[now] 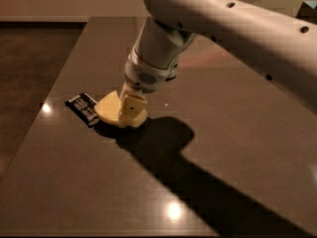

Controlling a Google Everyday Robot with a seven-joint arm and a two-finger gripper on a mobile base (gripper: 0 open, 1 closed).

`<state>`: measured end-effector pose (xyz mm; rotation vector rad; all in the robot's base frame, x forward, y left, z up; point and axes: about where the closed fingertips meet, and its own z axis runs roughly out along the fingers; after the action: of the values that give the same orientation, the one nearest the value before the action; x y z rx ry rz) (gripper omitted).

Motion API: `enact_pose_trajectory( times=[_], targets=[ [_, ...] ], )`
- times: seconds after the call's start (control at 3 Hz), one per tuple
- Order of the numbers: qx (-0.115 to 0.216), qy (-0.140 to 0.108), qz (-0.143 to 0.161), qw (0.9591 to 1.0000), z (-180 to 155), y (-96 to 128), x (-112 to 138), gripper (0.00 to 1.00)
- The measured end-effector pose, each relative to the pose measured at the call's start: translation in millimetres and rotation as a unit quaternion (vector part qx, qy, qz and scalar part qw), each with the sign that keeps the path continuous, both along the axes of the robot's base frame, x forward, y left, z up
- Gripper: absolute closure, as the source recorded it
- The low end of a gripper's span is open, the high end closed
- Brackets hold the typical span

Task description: Move sponge near rxbar chocolate

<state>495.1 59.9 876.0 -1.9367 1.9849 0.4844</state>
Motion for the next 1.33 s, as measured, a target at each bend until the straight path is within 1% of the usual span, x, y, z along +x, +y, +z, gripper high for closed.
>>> enact_pose_trajectory(
  times=[0.33, 1.0, 1.33],
  targets=[
    [0.001, 0.004, 0.003, 1.0000, -8.3, 10.0, 6.0, 0.51],
    [0.000, 0.003, 0.006, 1.0000, -7.8, 11.7, 4.0, 0.05],
    [0.000, 0.003, 0.006, 1.0000, -7.8, 12.4, 3.5, 0.00]
  ],
)
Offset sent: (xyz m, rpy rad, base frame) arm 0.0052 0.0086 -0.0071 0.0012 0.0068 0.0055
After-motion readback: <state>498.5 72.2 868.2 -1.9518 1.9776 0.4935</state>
